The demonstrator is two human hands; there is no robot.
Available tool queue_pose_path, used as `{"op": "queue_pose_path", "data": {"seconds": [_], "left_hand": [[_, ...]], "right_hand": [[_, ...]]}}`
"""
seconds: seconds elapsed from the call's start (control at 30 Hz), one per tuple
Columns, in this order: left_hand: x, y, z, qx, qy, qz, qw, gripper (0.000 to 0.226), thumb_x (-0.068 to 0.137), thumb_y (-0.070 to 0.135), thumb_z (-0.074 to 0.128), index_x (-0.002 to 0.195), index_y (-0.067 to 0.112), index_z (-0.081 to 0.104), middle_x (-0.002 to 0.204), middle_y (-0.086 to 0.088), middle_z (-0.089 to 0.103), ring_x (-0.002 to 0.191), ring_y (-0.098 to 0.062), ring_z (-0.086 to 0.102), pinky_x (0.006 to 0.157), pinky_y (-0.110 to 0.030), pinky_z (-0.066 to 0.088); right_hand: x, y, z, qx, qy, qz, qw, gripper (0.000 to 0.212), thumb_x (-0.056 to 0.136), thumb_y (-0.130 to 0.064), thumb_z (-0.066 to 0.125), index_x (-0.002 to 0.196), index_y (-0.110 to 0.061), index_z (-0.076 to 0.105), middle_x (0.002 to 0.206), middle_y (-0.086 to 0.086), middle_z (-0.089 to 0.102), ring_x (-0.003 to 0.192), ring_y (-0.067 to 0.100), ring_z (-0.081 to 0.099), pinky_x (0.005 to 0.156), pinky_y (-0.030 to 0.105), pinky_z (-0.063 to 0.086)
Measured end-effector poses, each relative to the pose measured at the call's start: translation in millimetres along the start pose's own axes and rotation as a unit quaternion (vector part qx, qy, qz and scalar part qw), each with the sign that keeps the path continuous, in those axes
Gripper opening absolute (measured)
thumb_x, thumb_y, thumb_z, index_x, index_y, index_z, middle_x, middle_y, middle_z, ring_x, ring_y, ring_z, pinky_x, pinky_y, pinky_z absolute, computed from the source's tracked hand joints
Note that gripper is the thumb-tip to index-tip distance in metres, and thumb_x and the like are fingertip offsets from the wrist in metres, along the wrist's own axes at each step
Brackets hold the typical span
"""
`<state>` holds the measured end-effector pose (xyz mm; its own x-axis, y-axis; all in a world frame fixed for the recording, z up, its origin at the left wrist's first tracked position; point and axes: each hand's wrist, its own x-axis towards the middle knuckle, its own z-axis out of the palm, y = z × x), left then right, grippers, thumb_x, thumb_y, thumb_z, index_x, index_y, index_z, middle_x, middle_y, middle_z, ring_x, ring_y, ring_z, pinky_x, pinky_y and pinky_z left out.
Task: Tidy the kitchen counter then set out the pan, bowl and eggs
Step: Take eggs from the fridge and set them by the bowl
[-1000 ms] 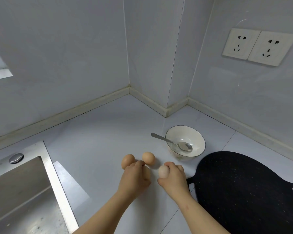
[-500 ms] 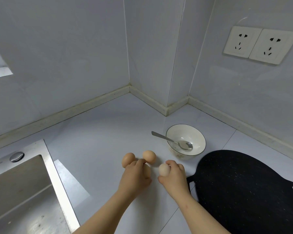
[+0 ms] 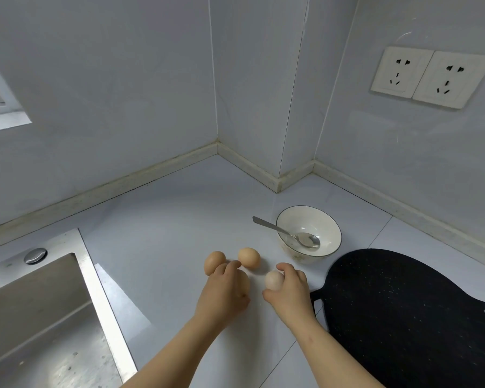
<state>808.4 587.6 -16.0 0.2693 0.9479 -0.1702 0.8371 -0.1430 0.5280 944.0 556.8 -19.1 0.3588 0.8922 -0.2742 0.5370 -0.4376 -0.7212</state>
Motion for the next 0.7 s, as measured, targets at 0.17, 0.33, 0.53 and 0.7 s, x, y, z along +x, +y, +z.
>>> {"op": "queue_pose_path", "data": {"seconds": [0.17,0.33,0.53,0.7], "left_hand": [[-5.6,-0.8,-2.9,-0.007,-0.004,-0.007,1.0,0.067,0.083,0.023,0.06,0.142,0.017,0.028,0.145,0.0,0.032,0.125,-0.017,0.046,0.082,-0.021,0.039],[-10.3,1.3,-7.6,-0.002,-0.006,-0.012,1.0,0.067,0.083,0.023,0.062,0.14,0.017,0.028,0.145,0.001,0.031,0.12,-0.021,0.049,0.075,-0.023,0.037],[-15.5,-2.7,-8.2,-0.017,0.004,-0.008,1.0,0.058,0.083,0.021,0.061,0.133,0.014,0.035,0.142,-0.001,0.03,0.113,-0.026,0.051,0.08,-0.03,0.045],[-16.8,-3.9,-6.7,-0.035,0.014,-0.014,0.999,0.058,0.08,0.023,0.063,0.131,0.015,0.038,0.14,0.0,0.031,0.11,-0.029,0.051,0.079,-0.032,0.047]], "right_hand": [[-3.3,-1.1,-1.4,0.01,-0.002,0.0,1.0,0.06,0.076,-0.01,0.064,0.131,-0.018,0.043,0.129,0.007,0.039,0.115,0.028,0.047,0.098,0.037,0.042],[-8.4,-1.6,-3.0,0.01,0.0,-0.005,1.0,0.061,0.076,-0.011,0.064,0.132,-0.02,0.042,0.131,0.006,0.037,0.116,0.027,0.046,0.097,0.036,0.043],[-14.0,-1.0,-6.7,0.013,-0.003,-0.008,1.0,0.062,0.077,-0.012,0.065,0.133,-0.021,0.041,0.132,0.006,0.036,0.118,0.026,0.045,0.099,0.034,0.042],[-16.8,2.1,-9.3,0.012,-0.002,-0.005,1.0,0.062,0.077,-0.014,0.066,0.133,-0.022,0.04,0.131,0.005,0.037,0.118,0.026,0.044,0.099,0.037,0.043]]}}
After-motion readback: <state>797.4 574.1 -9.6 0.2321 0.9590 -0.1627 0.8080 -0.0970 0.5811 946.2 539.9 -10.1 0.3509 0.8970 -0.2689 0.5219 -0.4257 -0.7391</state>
